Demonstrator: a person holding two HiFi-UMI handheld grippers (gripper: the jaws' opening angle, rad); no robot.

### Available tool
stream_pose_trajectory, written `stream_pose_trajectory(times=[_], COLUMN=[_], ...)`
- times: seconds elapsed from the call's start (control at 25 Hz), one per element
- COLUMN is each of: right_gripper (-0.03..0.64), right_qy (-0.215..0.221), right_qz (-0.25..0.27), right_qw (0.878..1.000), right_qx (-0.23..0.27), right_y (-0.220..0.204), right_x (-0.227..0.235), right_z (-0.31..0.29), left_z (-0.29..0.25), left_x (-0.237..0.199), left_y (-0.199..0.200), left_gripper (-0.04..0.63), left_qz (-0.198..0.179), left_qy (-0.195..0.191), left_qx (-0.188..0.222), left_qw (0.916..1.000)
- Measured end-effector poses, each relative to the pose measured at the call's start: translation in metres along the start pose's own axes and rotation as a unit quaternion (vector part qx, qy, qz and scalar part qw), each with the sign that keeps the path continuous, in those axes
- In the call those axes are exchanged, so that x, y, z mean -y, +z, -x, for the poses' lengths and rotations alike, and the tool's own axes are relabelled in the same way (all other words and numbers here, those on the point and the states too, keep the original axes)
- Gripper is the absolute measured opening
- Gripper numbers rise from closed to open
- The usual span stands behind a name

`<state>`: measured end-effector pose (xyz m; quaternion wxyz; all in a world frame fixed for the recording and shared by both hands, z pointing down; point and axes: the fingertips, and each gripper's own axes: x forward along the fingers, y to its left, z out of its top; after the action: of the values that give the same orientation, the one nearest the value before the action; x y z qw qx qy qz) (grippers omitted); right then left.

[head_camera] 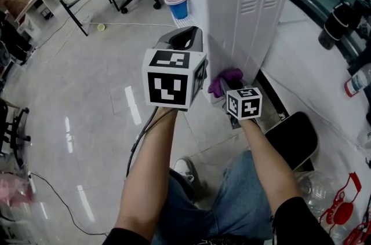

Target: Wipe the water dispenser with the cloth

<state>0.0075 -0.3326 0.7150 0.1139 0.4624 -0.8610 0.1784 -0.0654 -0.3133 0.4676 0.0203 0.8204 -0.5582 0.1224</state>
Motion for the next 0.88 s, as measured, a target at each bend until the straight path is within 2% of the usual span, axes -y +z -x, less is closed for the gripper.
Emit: stream_pose_trajectory(times=[0.2, 0.4, 0.52, 0.64, 0.76, 0.88], right_gripper=[0.040, 0.040, 0.040, 0.040, 0.040, 0.040], right_qy=[-0.001, -0.001, 0.001, 0.000, -0.004, -0.006], right_qz=[0.007, 0.020, 0.026, 0.026, 0.027, 0.026], right_qw=[1.000, 0.999, 0.999, 0.999, 0.999, 0.999], right_qx=[0.010, 0.036, 0.041, 0.043, 0.042, 0.045], right_y=[0.009, 0.054, 0.079, 0.110, 0.147, 0.193], right_x=[0.001, -0.001, -0.006, -0.013, -0.021, -0.031], right_z=[0.007, 0.026, 0.036, 0.050, 0.071, 0.092], left_z=[0.001, 0.000, -0.001, -0.003, 0.001, 0.006], left_x=[-0.003, -0.007, -0.013, -0.014, -0.011, -0.014], left_y=[-0.005, -0.003, -0.003, -0.002, 0.012, 0.044], left_gripper=[0.028, 0.028, 0.028, 0.028, 0.028, 0.028], left_qz=[-0.003, -0.015, 0.001, -0.006, 0.001, -0.001], left_qy=[0.003, 0.010, 0.023, 0.020, 0.009, 0.005], left_qx=[-0.002, 0.002, 0.004, -0.017, -0.034, -0.047], left_qw=[1.0000, 0.9998, 0.9997, 0.9996, 0.9994, 0.9989])
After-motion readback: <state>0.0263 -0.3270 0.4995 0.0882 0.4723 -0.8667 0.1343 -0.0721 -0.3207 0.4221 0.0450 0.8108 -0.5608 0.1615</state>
